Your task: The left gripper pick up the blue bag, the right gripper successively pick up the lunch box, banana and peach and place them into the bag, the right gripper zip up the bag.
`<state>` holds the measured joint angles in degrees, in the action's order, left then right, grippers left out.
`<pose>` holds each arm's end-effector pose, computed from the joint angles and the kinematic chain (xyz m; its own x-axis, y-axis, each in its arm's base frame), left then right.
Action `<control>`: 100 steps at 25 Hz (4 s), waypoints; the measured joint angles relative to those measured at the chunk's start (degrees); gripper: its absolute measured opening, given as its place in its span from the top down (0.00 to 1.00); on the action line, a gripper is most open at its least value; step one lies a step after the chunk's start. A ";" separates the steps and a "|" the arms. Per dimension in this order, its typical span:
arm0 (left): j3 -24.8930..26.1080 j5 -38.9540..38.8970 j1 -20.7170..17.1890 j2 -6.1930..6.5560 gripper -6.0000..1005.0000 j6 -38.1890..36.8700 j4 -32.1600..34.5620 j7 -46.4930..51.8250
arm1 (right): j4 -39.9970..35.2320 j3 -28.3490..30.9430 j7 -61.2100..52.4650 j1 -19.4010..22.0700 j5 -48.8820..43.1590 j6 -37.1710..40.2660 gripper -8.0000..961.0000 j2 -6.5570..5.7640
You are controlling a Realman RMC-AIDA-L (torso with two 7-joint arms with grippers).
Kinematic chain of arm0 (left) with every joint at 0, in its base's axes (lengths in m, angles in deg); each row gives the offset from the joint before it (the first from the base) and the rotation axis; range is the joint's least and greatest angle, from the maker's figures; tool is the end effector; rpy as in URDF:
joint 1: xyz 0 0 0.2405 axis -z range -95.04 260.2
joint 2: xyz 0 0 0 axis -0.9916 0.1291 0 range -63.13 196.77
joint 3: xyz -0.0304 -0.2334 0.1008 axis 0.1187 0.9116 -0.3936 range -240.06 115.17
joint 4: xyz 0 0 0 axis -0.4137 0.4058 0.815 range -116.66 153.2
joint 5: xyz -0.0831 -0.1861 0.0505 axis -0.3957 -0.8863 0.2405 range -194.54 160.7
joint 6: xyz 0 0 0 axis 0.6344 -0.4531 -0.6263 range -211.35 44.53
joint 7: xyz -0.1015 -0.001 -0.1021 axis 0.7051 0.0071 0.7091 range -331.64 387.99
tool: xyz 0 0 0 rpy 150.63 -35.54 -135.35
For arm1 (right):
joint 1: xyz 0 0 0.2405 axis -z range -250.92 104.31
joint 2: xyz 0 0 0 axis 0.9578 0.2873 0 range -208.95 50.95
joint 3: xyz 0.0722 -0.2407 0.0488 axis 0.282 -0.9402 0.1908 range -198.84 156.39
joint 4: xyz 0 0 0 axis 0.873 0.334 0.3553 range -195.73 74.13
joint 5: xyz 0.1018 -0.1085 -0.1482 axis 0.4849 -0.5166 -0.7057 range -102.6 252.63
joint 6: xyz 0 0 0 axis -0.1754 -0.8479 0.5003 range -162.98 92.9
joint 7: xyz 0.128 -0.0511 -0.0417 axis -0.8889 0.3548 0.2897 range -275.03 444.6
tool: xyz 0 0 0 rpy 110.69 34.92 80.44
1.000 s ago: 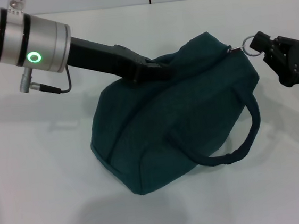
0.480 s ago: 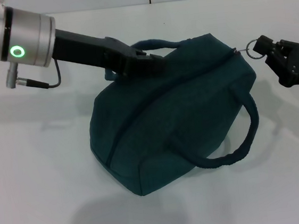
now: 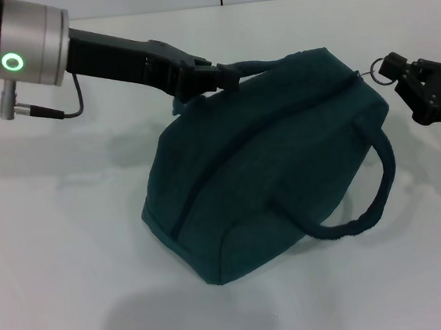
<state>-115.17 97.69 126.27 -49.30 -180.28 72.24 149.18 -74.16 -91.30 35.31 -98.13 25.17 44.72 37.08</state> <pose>-0.1407 0.3763 0.0295 0.7836 0.5402 0.3068 0.5363 -0.8375 0.1049 0.2851 0.3210 -0.0111 0.5492 -0.1026 -0.8294 -0.6389 -0.6913 -0.3376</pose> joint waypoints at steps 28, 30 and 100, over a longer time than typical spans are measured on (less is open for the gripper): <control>-6.08 8.28 5.19 -3.19 0.38 8.62 -0.29 3.58 | 1.52 -0.50 -0.26 0.84 -0.24 11.14 0.98 0.02; -6.49 8.27 5.19 -3.23 0.38 8.80 -0.28 4.04 | 1.52 -0.41 -0.22 0.92 -0.23 11.26 0.98 0.02; -4.38 2.02 1.79 -2.66 0.93 3.59 2.83 -1.38 | 3.90 -5.79 3.82 8.33 3.57 1.43 0.97 -0.04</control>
<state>-119.55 99.71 128.06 -51.96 -176.68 75.07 147.79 -70.26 -97.09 39.13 -89.81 28.73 46.15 37.04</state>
